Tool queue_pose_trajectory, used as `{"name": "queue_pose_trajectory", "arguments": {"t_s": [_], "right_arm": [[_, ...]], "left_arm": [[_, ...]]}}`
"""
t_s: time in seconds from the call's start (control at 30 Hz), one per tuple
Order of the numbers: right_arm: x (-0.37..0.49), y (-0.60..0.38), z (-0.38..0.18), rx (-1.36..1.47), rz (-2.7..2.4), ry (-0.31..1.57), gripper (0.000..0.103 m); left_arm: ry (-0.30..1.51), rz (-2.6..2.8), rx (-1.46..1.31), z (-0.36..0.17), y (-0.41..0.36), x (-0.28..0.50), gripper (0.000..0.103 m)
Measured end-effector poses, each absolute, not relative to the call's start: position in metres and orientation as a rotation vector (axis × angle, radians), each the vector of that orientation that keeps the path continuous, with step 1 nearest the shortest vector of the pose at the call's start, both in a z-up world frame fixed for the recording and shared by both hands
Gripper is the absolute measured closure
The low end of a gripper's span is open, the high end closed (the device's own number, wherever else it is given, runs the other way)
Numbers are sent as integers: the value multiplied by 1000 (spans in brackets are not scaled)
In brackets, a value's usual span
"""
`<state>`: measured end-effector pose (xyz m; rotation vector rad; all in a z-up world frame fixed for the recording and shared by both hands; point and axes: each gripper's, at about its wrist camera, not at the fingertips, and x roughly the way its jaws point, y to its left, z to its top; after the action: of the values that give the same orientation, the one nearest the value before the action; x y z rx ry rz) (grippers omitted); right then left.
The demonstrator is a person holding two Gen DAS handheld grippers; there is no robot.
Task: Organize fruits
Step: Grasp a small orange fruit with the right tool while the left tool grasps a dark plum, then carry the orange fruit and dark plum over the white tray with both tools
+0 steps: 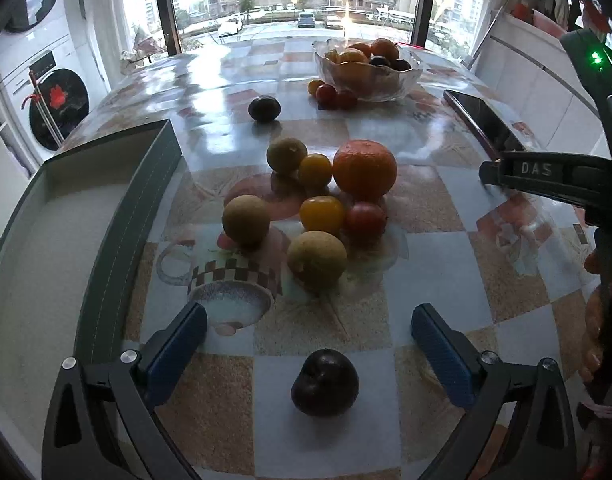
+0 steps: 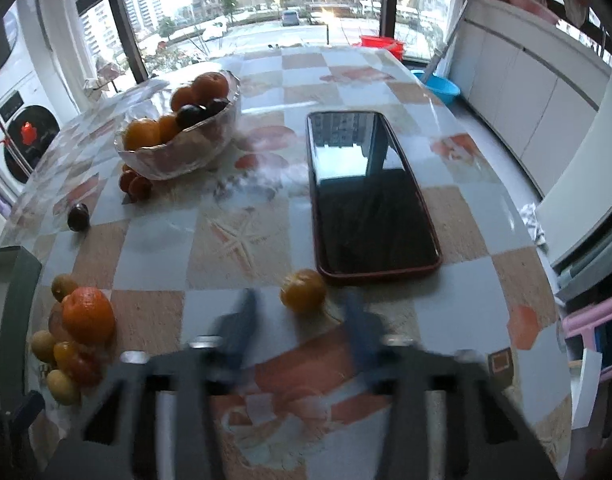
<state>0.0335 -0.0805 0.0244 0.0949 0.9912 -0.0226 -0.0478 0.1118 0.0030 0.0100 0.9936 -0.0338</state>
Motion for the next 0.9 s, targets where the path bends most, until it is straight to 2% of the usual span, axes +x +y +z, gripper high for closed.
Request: {"name": "queue_pose_trajectory", "arguments": {"t_s": [0.03, 0.1, 0.13, 0.17, 0.2, 0.23, 0.33, 0.4, 0.63, 0.9], "right_arm": [[31, -82, 26, 114, -9, 990, 80], [24, -89, 27, 173, 37, 980, 80], [20, -91, 29, 195, 63, 974, 80], [10, -94, 32, 206, 92, 966, 80], [5, -93, 34, 206, 111, 965, 80], [-2, -93, 36, 208, 131, 966, 80], [-35, -94, 45, 195, 188, 970, 80], [-53, -91, 49, 186, 215, 975, 80], [-90, -76, 64, 216, 298, 1012, 80], [-99, -9, 110, 117, 423, 949, 80]], "left_arm": [[984, -38, 12, 4, 112, -49, 12], [963, -55, 18, 9, 111, -53, 47], [957, -66, 21, 10, 111, -56, 56], [955, -71, 19, 11, 113, -57, 73], [952, -87, 4, 12, 116, -58, 81], [955, -123, -32, 13, 119, -59, 85], [960, -159, -107, 19, 130, -65, 87], [954, -172, -126, 24, 135, -72, 95], [915, -186, -128, 57, 157, -99, 95], [862, -126, -72, 100, 220, -108, 95]]}}
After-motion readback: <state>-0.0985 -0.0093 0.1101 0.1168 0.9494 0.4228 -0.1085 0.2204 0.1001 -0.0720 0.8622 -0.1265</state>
